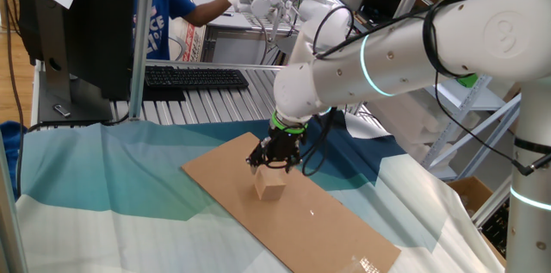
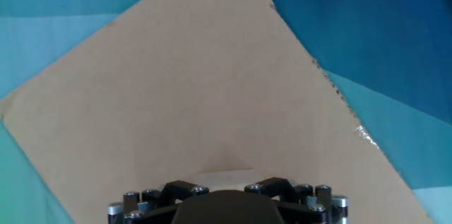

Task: Grab the block and place it at the designated location

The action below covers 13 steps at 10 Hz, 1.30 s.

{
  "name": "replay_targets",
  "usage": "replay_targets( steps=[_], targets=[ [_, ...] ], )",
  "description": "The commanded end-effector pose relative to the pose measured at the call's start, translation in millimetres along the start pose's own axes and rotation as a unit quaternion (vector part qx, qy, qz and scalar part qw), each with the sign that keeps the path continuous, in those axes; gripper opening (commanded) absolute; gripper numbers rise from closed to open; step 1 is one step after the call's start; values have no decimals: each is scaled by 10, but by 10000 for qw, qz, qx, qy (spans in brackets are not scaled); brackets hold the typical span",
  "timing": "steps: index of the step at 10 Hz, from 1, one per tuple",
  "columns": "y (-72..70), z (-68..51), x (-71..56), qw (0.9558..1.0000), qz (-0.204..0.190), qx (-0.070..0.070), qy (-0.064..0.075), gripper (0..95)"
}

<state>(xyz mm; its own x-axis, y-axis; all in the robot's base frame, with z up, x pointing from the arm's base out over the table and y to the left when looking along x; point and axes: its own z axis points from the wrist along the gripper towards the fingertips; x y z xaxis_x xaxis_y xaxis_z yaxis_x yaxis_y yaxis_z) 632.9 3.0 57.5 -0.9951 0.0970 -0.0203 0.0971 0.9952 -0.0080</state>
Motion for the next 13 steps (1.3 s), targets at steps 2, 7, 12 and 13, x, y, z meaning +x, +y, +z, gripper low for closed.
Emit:
replay_targets(
  steps=[2, 7, 12, 13],
  targets=[
    [196, -500, 212, 9950, 260, -75, 958, 760],
    [409, -861, 384, 9810, 1002, -245, 1644, 570],
    [348, -881, 436, 9759, 1235, -227, 1784, 570],
    [340, -883, 443, 9751, 1250, -217, 1817, 570]
  ],
)
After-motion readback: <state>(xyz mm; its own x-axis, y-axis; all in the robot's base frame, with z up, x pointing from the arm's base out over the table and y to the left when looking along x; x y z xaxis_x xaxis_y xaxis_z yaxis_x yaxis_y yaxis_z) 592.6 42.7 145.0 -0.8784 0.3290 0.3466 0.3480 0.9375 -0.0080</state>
